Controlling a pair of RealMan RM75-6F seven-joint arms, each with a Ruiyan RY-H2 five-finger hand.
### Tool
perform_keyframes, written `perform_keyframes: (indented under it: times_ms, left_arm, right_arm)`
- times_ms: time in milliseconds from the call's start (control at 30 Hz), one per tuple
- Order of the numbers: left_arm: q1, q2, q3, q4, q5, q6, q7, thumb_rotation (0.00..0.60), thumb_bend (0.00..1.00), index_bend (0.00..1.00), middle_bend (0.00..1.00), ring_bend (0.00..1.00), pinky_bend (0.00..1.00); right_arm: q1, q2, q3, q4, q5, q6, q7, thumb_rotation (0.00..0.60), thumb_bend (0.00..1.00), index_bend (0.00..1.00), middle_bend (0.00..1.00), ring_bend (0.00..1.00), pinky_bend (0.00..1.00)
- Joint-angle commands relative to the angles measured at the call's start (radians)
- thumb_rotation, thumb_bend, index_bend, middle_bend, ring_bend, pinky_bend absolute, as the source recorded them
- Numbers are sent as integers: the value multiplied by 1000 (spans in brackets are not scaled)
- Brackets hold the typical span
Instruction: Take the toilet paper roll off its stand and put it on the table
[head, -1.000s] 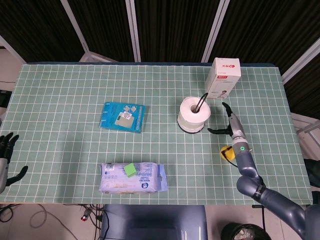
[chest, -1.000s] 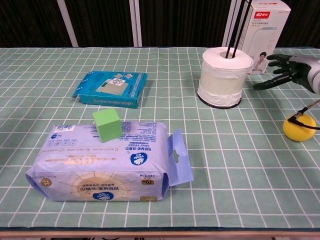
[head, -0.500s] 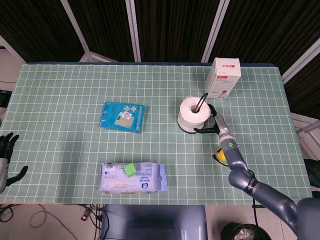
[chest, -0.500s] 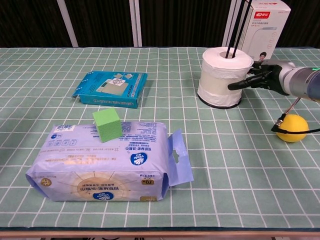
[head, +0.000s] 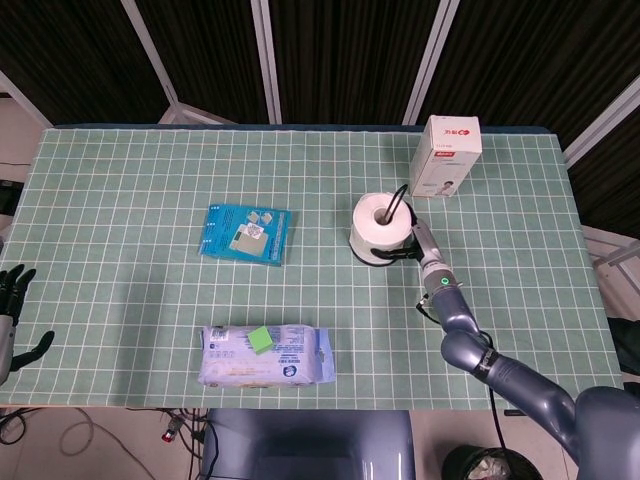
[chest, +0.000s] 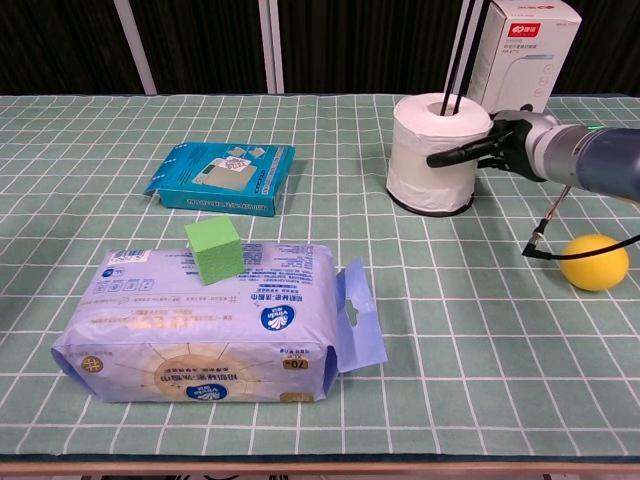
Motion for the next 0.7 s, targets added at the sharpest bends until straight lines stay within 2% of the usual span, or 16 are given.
perform_keyframes:
  times_ms: [33, 133, 233, 300, 467, 567, 700]
  left_arm:
    - [0, 0, -1, 1, -1, 1, -1, 600, 241, 34, 0, 0, 0]
    - [0, 1, 0, 0, -1, 0, -2, 600, 241, 34, 0, 0, 0]
    - [1, 3, 0, 0, -1, 1, -4, 600, 241, 34, 0, 0, 0]
    - [2, 4, -2, 1, -2, 3, -8, 600, 241, 34, 0, 0, 0]
    - [3, 6, -2, 1, -4, 3, -14, 600, 241, 34, 0, 0, 0]
    - [3, 7, -1, 0, -1, 4, -16, 600, 241, 34, 0, 0, 0]
    - [3, 7, 1, 0, 0, 3, -14, 600, 241, 34, 0, 0, 0]
  right_arm:
    - [11, -14, 1, 18, 10, -13, 1, 600, 0, 0, 0, 0, 0]
    - [21, -37, 10, 43, 27, -12, 8, 600, 0, 3, 2, 10, 0]
    - [31, -62, 26, 72, 37, 2, 21, 600, 0, 90, 85, 105, 25]
    - [36, -84, 35, 95, 34, 33, 25, 600, 0, 199, 194, 207, 91]
    - [36, -117, 56, 121, 14, 110, 42, 600, 0, 375, 334, 374, 259]
    - [33, -131, 64, 133, -5, 149, 54, 600, 0, 421, 356, 402, 292]
    - [25, -120, 67, 122, -23, 154, 63, 600, 0, 433, 356, 403, 295]
